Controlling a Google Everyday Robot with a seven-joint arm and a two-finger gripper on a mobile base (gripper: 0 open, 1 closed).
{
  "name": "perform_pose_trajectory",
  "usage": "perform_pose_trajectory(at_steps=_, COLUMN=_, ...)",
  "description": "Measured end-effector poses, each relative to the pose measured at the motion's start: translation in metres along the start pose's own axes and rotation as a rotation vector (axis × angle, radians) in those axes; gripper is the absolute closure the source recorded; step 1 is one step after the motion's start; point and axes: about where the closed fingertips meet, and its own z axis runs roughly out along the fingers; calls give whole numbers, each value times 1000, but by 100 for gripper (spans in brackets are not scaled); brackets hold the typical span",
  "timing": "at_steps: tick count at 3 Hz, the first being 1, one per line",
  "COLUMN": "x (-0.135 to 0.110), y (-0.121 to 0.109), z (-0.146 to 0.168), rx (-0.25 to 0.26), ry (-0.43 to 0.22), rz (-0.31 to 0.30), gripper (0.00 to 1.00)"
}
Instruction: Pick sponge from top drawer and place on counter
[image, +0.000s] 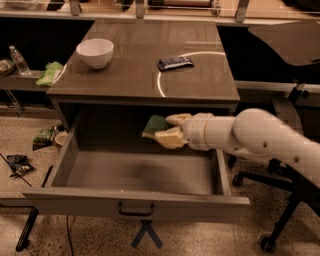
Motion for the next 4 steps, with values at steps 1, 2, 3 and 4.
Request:
perform_pose_trajectory(at_steps=1, x=-59, y=-12, z=-50, rx=3, ry=-54, rz=-37, gripper=100)
perform_pose_trajectory(at_steps=2, x=-63, y=-14, z=-47, rx=0, ry=-52, rz=-48, gripper=100)
perform_pose_trajectory(at_steps=3, x=-85, y=-31, z=-31, rx=-13, ry=-41, rz=-90, gripper=100)
perform_pose_trajectory(at_steps=4, x=-126, y=-65, z=4, rx=-45, ry=-37, rz=-172, gripper=100)
